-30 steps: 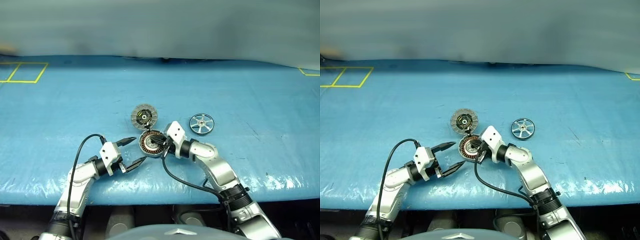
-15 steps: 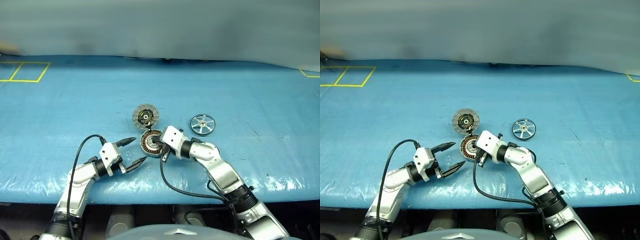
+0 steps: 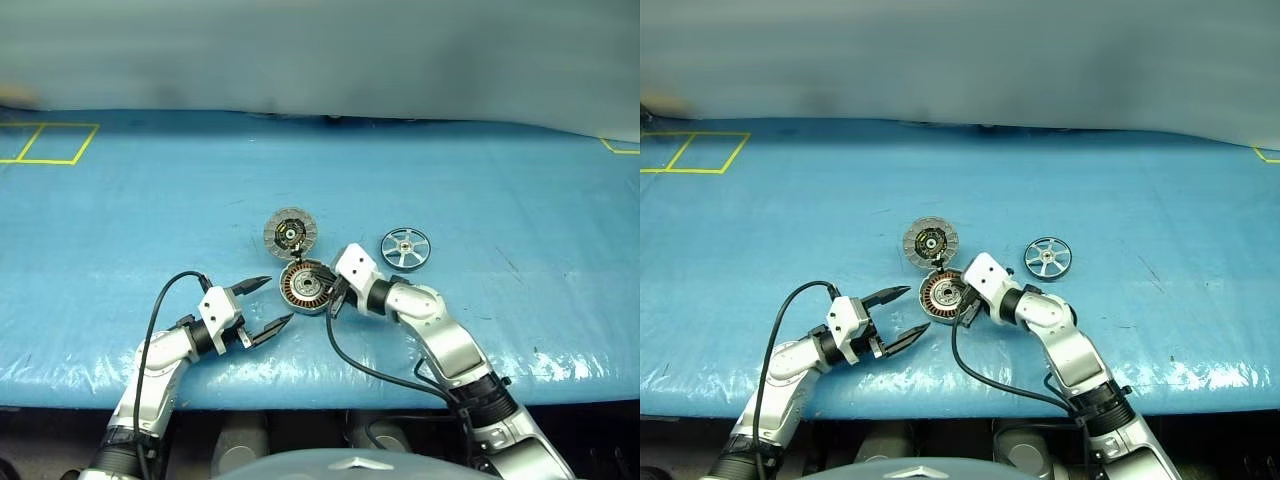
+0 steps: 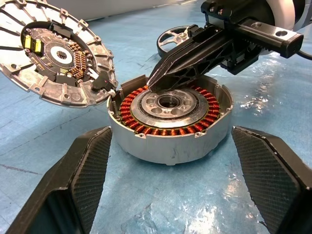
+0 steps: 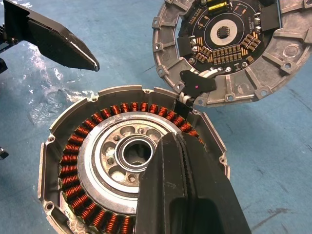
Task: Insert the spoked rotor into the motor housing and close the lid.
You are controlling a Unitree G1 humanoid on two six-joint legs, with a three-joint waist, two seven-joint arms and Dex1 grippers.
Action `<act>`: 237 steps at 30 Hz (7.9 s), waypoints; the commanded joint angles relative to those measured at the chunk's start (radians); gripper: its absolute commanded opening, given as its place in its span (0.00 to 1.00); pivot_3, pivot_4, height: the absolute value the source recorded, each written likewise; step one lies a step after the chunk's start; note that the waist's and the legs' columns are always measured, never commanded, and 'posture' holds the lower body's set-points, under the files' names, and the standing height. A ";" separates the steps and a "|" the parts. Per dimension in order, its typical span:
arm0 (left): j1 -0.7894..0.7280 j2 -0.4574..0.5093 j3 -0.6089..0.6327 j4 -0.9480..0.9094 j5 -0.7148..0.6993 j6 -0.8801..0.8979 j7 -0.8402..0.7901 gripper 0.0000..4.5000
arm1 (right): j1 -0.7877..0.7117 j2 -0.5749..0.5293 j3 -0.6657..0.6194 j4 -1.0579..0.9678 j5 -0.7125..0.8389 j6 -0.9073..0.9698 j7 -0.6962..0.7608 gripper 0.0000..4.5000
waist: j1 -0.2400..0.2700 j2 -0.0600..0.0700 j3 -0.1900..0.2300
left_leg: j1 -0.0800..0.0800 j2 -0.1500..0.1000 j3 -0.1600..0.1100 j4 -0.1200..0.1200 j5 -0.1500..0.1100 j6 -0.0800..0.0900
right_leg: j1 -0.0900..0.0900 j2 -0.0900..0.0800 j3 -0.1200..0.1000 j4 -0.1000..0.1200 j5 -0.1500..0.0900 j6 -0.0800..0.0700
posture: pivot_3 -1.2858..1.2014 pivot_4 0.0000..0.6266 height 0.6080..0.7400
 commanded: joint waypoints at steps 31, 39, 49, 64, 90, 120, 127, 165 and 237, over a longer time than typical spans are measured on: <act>0.005 -0.008 -0.008 0.009 0.007 -0.023 0.026 0.92 | -0.028 -0.058 0.120 0.028 -0.106 -0.047 0.062 0.00 | -0.001 0.000 -0.001 | 0.002 0.000 0.000 0.000 0.000 0.000 | 0.002 0.000 0.000 0.000 0.000 0.000 | 0.52 0.24 1.00; -0.002 -0.008 -0.010 0.014 0.006 -0.022 0.020 0.92 | -0.022 -0.033 0.118 0.039 -0.098 -0.050 0.064 0.00 | 0.000 -0.001 -0.001 | 0.002 0.000 0.000 0.000 0.000 0.000 | 0.002 0.000 0.000 0.000 0.000 0.000 | 0.52 0.24 1.00; 0.004 -0.012 -0.011 0.013 0.009 -0.022 0.022 0.92 | -0.016 0.003 0.048 -0.008 -0.015 -0.065 0.062 0.00 | -0.001 -0.001 -0.001 | 0.003 0.000 0.000 0.000 0.000 0.000 | 0.002 0.000 0.000 0.000 0.000 0.000 | 0.52 0.24 1.00; -0.010 -0.017 0.000 0.004 -0.027 -0.022 -0.005 0.92 | 0.035 -0.145 -0.148 -0.194 0.053 0.003 0.040 0.00 | 0.002 0.000 0.000 | 0.000 0.000 0.000 0.000 0.000 0.000 | 0.000 0.000 0.000 -0.001 0.001 0.001 | 0.52 0.24 1.00; 0.016 -0.012 0.005 -0.007 -0.044 -0.018 -0.016 0.92 | 0.088 -0.320 -0.314 -0.098 -0.039 0.119 -0.083 0.34 | 0.001 -0.001 0.000 | 0.000 -0.001 0.001 0.001 0.000 0.000 | 0.001 -0.001 0.001 -0.002 0.001 0.001 | 0.52 0.24 1.00; 0.015 -0.009 0.006 0.004 -0.032 -0.022 -0.007 0.92 | -0.064 -0.155 -0.224 -0.010 0.056 0.049 -0.044 0.34 | 0.002 0.000 0.000 | 0.000 0.000 0.001 0.001 0.000 0.000 | 0.001 0.000 0.001 -0.001 0.002 0.002 | 0.52 0.24 1.00; 0.030 -0.004 0.010 -0.006 -0.031 -0.026 0.006 0.92 | -0.102 -0.123 -0.187 0.127 0.031 0.003 -0.041 0.34 | 0.002 0.000 0.000 | -0.001 0.000 0.001 0.000 0.000 0.000 | 0.000 0.000 0.001 -0.002 0.004 0.005 | 0.52 0.24 1.00; 0.043 -0.009 0.000 -0.012 -0.071 -0.013 -0.016 0.92 | 0.097 -0.074 -0.305 -0.056 0.399 -0.015 0.233 0.01 | -0.002 0.000 0.000 | 0.001 0.000 0.001 0.001 0.000 0.000 | 0.001 0.000 0.001 0.000 0.004 0.005 | 0.52 0.24 1.00; 0.062 -0.015 0.016 -0.011 -0.055 -0.022 0.002 0.92 | -0.035 -0.001 -0.072 0.069 0.221 -0.101 0.236 0.12 | 0.000 0.000 0.000 | 0.002 0.000 0.001 0.001 0.000 0.000 | 0.002 0.000 0.001 0.000 0.002 0.001 | 0.52 0.24 1.00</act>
